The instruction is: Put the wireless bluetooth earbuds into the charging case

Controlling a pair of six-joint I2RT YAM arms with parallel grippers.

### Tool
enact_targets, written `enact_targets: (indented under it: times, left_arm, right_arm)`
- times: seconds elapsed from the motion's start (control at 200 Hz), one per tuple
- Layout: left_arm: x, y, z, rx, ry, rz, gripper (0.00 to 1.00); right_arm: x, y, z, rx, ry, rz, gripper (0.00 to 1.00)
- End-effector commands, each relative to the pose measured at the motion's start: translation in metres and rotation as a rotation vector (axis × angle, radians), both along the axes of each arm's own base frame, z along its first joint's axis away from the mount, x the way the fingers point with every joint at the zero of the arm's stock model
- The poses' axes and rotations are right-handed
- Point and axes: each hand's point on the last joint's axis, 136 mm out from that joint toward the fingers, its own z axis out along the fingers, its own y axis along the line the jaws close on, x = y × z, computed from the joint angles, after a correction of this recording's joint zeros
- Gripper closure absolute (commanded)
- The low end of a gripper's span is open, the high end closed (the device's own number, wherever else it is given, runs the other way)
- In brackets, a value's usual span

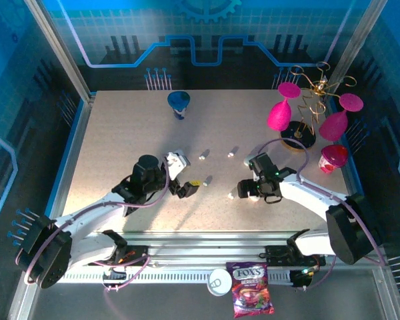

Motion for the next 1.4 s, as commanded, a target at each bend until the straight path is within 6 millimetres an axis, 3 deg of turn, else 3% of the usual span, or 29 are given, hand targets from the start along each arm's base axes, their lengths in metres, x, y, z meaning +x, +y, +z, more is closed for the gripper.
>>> enact_targets:
  times: [0.0,0.335,0.51,0.62,0.725,0.84,1.051,1.201,1.396]
  left_arm:
    - [0.002,-0.008,0.015,-0.015,-0.052,-0.035,0.01]
    - [0.004,-0.008,0.015,-0.012,-0.052,-0.031,0.01]
    - [0.005,-0.007,0.016,-0.021,-0.043,-0.016,0.01]
    - [0.007,-0.005,0.019,-0.047,-0.043,0.010,0.01]
    - [0.009,-0.005,0.024,-0.118,-0.040,0.041,0.01]
    - [0.012,-0.004,0.044,-0.251,-0.031,0.082,0.01]
    - [-0.007,-0.021,0.051,-0.231,0.033,-0.072,0.01]
    - [-0.038,-0.038,0.059,-0.241,0.122,-0.270,0.01]
    - [-0.065,-0.048,0.076,-0.297,0.164,-0.444,0.07]
  right_arm:
    - [-0.014,-0.004,-0.008,-0.010,0.041,-0.029,0.18]
    - [-0.022,0.002,-0.012,-0.055,0.039,0.021,0.52]
    - [-0.021,0.004,-0.013,-0.055,0.037,0.035,0.62]
    - [-0.018,0.014,-0.004,-0.007,0.007,0.079,0.65]
    - [-0.012,0.033,0.019,0.084,-0.074,0.173,0.67]
    - [-0.005,0.061,0.058,0.206,-0.203,0.323,0.71]
    - [-0.013,0.113,0.140,0.391,-0.358,0.661,0.70]
    - [-0.028,0.138,0.198,0.491,-0.428,0.880,0.72]
    - [-0.051,0.160,0.225,0.519,-0.416,1.105,0.73]
